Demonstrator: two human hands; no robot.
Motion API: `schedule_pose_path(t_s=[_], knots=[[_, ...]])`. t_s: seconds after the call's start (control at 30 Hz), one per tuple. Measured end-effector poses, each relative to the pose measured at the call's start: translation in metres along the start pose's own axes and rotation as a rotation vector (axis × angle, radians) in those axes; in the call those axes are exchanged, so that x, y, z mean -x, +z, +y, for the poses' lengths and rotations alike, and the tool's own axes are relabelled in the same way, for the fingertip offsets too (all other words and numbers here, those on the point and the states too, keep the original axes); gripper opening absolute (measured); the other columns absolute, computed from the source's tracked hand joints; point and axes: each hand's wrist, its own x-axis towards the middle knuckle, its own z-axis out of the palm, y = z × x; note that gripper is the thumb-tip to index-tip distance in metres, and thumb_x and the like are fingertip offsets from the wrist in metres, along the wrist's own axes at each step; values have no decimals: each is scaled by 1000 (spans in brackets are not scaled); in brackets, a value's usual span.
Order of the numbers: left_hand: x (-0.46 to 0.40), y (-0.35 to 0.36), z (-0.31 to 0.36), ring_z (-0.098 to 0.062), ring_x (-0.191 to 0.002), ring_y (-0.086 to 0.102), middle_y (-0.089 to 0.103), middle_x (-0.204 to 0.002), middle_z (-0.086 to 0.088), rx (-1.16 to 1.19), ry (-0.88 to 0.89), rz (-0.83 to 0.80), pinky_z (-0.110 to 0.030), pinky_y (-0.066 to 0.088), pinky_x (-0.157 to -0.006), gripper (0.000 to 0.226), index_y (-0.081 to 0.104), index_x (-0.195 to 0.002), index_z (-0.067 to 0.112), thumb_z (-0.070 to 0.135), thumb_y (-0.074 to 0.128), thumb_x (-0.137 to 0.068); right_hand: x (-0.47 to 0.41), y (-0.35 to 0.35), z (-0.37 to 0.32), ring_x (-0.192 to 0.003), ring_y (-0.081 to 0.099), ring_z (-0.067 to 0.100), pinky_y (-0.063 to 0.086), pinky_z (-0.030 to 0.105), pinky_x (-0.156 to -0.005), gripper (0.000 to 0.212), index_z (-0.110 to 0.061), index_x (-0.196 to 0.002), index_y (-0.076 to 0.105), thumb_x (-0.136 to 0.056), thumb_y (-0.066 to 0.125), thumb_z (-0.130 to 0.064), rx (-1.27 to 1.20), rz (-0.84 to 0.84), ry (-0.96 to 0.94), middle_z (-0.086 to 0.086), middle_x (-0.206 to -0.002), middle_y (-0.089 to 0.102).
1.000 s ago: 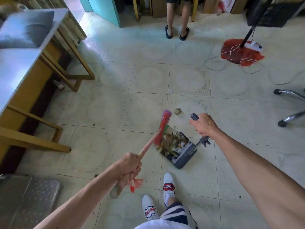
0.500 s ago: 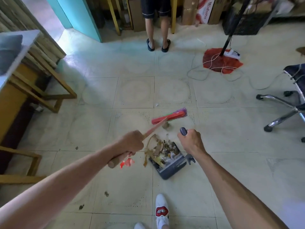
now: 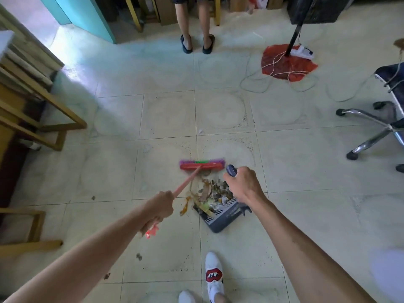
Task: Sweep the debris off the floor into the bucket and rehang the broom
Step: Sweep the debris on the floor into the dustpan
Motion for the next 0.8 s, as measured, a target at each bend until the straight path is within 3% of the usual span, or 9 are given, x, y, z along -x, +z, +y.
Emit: schedule_pose_path(t_s=[0.13,0.23,0.4,0.5,0.63,0.8], knots=[[36,10,-16,-16,-68,62,66,-88,-3,65,-30,-136,-18,39,-40,45,56,-127,4,-3,60,-83,5,7,-2,-41,43,16,33,22,-37,34,-15,-61,53,-94,60,-20,-56,-43,23,5,-54,50],[57,30,-16,-9,-49,61,64,-71,1,181,-17,-246,-18,45,-37,38,59,-121,7,-2,55,-84,7,9,0,-35,40,13,29,17,-31,31,-3,-69,64,-94,59,-18,-68,-73,27,7,-56,50],[81,52,5,-11,-53,58,64,-71,0,294,35,-334,-23,50,-51,52,53,-135,6,-4,58,-84,8,6,1,-36,34,15,26,21,-36,33,-16,-59,44,-89,58,-17,-73,-39,-5,3,-50,38],[87,50,9,-17,-62,59,62,-73,-4,362,37,-359,-28,50,-57,53,51,-137,4,-5,61,-86,15,7,4,-36,33,14,26,19,-34,35,-17,-56,43,-87,59,-17,-56,-27,-50,0,-48,36],[92,38,-9,-9,-39,52,58,-60,-4,502,-1,-407,-21,44,-37,46,50,-134,3,-7,55,-89,32,-1,20,-37,36,15,30,21,-35,33,-15,-56,49,-87,62,-17,-15,4,-102,0,-46,40],[89,14,-25,-9,-36,47,54,-46,1,487,-14,-472,-19,40,-33,29,56,-116,3,-5,53,-88,58,-26,34,-29,29,3,27,15,-32,39,-15,-52,52,-89,63,-23,102,51,-135,-5,-44,39]])
